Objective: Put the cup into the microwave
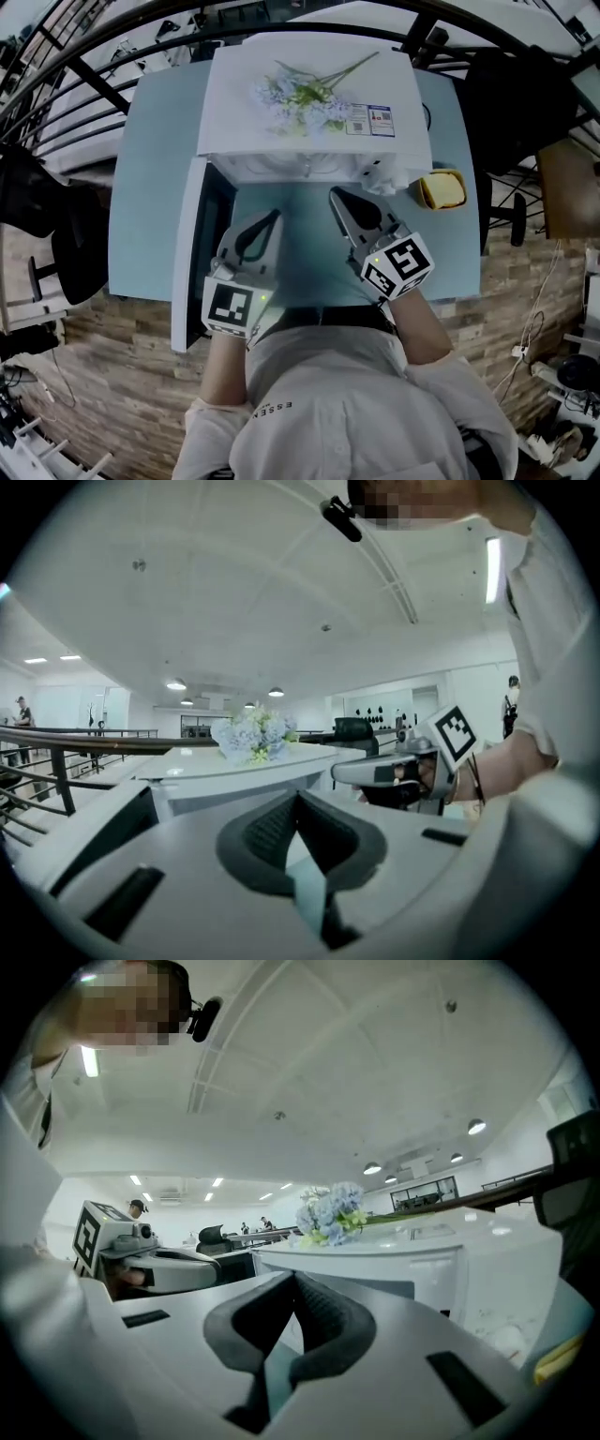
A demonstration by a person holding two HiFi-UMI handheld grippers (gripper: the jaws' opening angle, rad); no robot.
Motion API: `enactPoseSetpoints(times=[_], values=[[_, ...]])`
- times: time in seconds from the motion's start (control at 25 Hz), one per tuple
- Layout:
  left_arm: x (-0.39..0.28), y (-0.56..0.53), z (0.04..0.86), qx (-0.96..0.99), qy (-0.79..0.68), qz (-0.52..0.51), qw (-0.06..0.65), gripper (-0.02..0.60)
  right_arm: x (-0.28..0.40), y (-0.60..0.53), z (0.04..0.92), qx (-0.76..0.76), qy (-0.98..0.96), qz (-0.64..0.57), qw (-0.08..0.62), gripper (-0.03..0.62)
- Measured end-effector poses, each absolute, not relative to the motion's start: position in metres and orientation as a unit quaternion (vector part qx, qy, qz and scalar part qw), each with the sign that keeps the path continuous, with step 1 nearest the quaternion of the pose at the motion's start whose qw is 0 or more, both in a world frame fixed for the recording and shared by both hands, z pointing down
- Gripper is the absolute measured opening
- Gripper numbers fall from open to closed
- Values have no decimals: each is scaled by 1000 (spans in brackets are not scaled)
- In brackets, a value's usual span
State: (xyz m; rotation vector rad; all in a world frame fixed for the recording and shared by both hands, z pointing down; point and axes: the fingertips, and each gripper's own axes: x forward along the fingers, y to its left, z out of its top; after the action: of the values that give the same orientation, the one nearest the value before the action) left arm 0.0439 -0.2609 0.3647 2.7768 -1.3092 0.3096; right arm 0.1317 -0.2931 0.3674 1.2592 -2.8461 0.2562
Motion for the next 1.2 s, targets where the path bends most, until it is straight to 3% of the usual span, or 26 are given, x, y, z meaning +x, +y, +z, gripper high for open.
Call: enactPoseSetpoints(times=[0.4, 1.2], values=[[36, -245, 311, 902, -419, 96, -33, 0, 133, -263, 314, 409, -912, 30, -12, 15], [20, -237, 298, 893, -444, 75, -28, 0, 128, -253, 306, 407, -913, 25, -20, 15]])
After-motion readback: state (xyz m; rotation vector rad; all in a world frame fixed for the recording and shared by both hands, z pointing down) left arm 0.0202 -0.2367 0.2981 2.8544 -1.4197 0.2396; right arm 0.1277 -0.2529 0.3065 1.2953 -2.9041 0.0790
